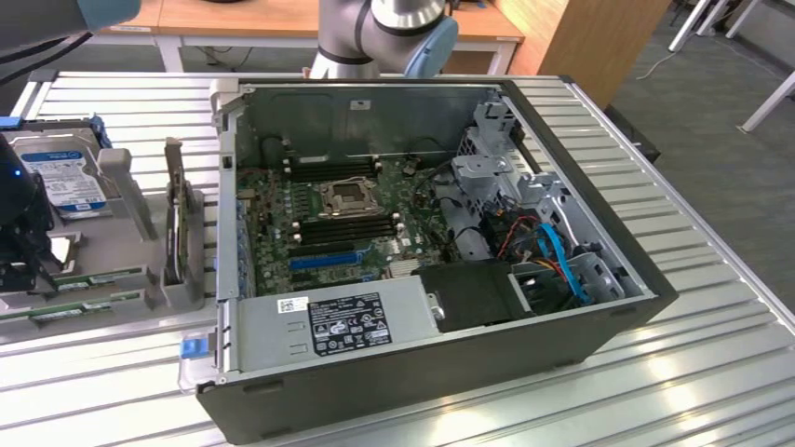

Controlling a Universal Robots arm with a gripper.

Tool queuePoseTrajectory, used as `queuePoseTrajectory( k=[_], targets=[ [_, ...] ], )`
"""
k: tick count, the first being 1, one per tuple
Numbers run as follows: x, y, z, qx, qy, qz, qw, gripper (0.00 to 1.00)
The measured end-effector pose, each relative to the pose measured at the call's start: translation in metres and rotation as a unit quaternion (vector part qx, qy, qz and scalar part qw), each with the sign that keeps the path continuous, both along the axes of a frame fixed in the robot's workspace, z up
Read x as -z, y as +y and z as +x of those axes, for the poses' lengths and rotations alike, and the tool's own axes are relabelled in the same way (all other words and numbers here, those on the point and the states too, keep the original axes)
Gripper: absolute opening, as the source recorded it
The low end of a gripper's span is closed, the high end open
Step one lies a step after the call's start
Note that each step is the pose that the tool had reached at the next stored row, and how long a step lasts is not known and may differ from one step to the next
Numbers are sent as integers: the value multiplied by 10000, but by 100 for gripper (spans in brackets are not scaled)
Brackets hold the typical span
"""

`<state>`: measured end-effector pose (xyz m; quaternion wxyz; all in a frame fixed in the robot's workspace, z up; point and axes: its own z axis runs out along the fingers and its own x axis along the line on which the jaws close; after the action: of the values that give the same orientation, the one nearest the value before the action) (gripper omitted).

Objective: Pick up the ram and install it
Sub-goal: 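Pick up the ram and move it above insertion slot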

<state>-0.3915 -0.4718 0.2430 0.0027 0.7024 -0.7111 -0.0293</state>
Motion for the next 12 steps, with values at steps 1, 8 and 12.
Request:
queuePoseTrajectory(
  k=[1, 8, 12],
  targets=[
    [11, -2, 0, 0, 0, 0, 10000, 30],
    [90, -12, 0, 0, 0, 0, 10000, 30],
    [133, -19, 0, 0, 0, 0, 10000, 30]
  ],
)
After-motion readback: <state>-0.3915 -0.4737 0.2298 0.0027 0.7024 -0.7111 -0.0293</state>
